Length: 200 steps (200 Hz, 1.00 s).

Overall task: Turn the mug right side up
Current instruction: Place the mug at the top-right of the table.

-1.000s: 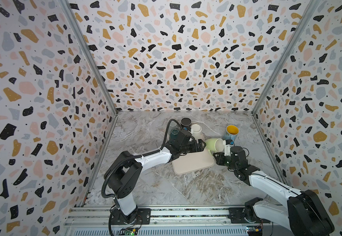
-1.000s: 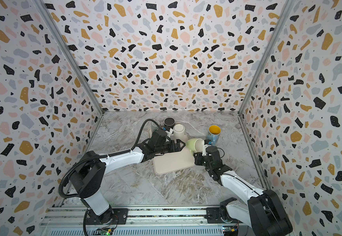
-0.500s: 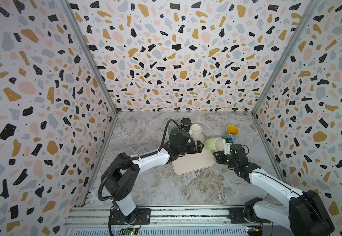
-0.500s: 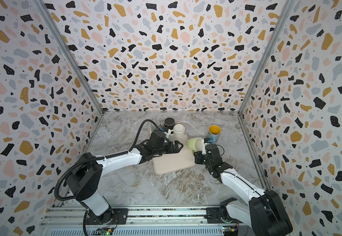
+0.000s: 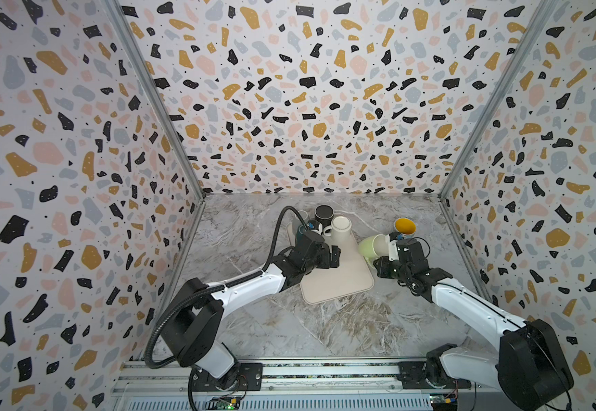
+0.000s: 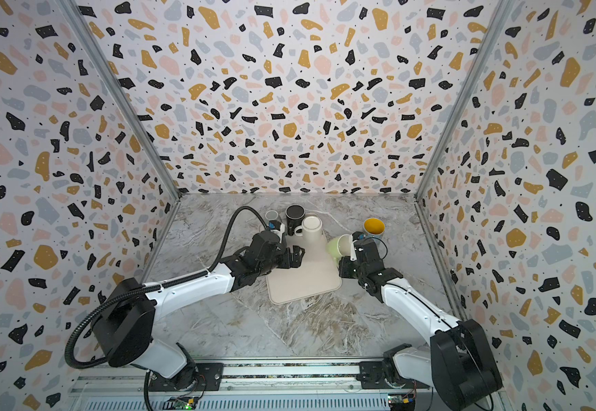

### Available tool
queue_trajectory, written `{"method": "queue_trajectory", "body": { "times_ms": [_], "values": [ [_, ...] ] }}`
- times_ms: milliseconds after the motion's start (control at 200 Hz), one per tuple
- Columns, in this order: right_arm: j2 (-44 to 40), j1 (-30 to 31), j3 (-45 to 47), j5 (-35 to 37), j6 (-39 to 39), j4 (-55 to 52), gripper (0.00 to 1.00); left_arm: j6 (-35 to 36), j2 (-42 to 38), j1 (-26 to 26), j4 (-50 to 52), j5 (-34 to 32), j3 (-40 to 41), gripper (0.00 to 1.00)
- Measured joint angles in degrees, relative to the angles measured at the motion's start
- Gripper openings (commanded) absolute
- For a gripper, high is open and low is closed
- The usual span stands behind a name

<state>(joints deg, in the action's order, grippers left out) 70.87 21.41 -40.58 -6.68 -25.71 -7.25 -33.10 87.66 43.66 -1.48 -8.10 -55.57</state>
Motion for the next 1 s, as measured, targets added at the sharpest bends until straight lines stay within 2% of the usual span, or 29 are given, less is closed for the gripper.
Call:
{"method": "queue_trajectory", "body": {
  "times_ms": [260,461,686,1001],
  "values": [
    [6.8,-3.67,-9.33,-0.11,4.59,-8.09,0.0,2.69,-6.47,0.0,-1.38,-10.03,8.11,1.0],
    [10.82,-5.9,-16.06,0.44,7.78,-13.7,0.0,3.56,-10.4,0.0,-4.35,-15.17,14.4,1.0],
    [15.63,-6.88,-22.88,2.12,10.75,-17.49,0.0,3.78,-11.39,0.0,-6.29,-17.88,16.02,1.0],
    [23.45,-7.1,-31.36,3.74,13.77,-23.08,0.0,3.91,-11.52,0.0,-7.63,-17.94,16.65,1.0]
  ]
}}
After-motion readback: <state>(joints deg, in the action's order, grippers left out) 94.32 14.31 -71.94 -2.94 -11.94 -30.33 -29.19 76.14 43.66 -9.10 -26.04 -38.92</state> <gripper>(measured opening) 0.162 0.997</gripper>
